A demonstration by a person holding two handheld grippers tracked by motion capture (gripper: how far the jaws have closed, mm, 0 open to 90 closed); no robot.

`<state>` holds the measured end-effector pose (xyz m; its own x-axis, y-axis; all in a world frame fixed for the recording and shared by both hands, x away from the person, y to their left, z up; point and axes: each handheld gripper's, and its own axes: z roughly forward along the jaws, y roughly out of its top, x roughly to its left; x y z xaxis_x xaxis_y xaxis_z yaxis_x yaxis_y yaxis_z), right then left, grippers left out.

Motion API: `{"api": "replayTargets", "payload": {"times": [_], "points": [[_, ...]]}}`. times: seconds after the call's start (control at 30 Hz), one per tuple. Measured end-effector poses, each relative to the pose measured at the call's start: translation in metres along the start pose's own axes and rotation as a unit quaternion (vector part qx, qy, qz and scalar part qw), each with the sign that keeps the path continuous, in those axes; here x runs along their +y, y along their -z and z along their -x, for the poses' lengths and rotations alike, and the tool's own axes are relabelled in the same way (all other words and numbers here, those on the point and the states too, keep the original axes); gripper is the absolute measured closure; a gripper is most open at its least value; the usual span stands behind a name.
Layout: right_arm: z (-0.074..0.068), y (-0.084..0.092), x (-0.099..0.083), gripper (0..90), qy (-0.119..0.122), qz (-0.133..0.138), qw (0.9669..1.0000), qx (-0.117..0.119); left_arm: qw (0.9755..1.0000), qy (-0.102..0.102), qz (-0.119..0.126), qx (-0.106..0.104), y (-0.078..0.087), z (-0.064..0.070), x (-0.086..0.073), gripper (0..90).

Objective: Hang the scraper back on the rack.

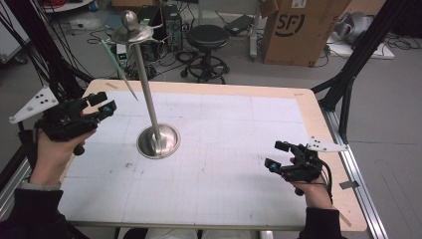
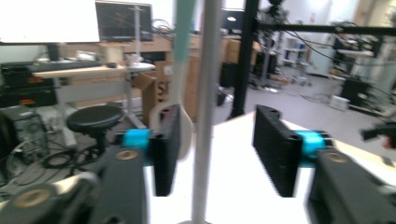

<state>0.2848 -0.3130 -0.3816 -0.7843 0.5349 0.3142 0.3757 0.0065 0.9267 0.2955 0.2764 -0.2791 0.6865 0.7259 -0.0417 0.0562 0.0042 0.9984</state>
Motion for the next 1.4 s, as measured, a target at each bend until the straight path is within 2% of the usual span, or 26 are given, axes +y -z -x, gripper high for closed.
{"api": "replayTargets", "payload": {"times": [0.07,0.13,0.23,0.3,0.37,0.43,0.47,0.53,0.63,0.83,0.93,1.03,1.1,1.27,1.4], "points": [[0.000,0.000,0.000,5.1,0.001,0.000,1.0000,0.001,0.9995,-0.023,-0.011,-0.022,-0.002,0.007,-0.006,32.7],[0.000,0.000,0.000,5.1,0.000,0.002,1.0000,0.001,0.9976,-0.043,-0.027,-0.047,-0.006,0.016,-0.011,16.2],[0.000,0.001,0.000,5.1,0.000,0.004,1.0000,0.001,0.9947,-0.055,-0.034,-0.080,-0.012,0.030,-0.019,11.4],[-0.001,0.001,0.001,5.1,0.003,0.005,1.0000,0.002,0.9928,-0.051,-0.038,-0.102,-0.018,0.039,-0.024,8.1],[-0.002,0.001,0.002,5.1,0.003,0.007,1.0000,0.001,0.9916,-0.044,-0.043,-0.113,-0.023,0.045,-0.028,5.8],[-0.003,0.002,0.003,5.1,0.005,0.009,0.9999,0.002,0.9886,-0.022,-0.056,-0.138,-0.029,0.052,-0.034,4.0],[-0.003,0.003,0.004,5.1,0.007,0.012,0.9999,0.001,0.9874,-0.019,-0.059,-0.146,-0.032,0.055,-0.037,1.6],[-0.005,0.003,0.006,5.1,0.012,0.015,0.9998,0.000,0.9872,-0.022,-0.060,-0.146,-0.037,0.059,-0.042,1.7],[-0.011,0.004,0.011,5.2,0.027,0.018,0.9995,-0.004,0.9882,-0.011,-0.058,-0.141,-0.043,0.063,-0.050,1.7],[-0.024,0.004,0.021,5.1,0.062,0.023,0.9978,-0.006,0.9927,-0.007,-0.043,-0.113,-0.046,0.065,-0.070,1.6],[-0.027,0.004,0.023,5.1,0.074,0.022,0.9970,-0.008,0.9926,-0.002,-0.059,-0.106,-0.047,0.063,-0.077,1.7],[-0.029,0.003,0.024,5.1,0.079,0.020,0.9966,-0.010,0.9923,-0.008,-0.052,-0.112,-0.047,0.065,-0.080,1.7],[-0.030,0.002,0.025,5.1,0.082,0.023,0.9963,-0.013,0.9921,-0.003,-0.058,-0.112,-0.048,0.063,-0.082,1.7],[-0.031,0.000,0.025,5.1,0.089,0.027,0.9955,-0.018,0.9938,0.005,-0.059,-0.094,-0.045,0.053,-0.087,1.7],[-0.027,-0.001,0.022,5.1,0.079,0.025,0.9962,-0.024,0.9940,0.011,-0.075,-0.079,-0.043,0.046,-0.093,1.7]]}}
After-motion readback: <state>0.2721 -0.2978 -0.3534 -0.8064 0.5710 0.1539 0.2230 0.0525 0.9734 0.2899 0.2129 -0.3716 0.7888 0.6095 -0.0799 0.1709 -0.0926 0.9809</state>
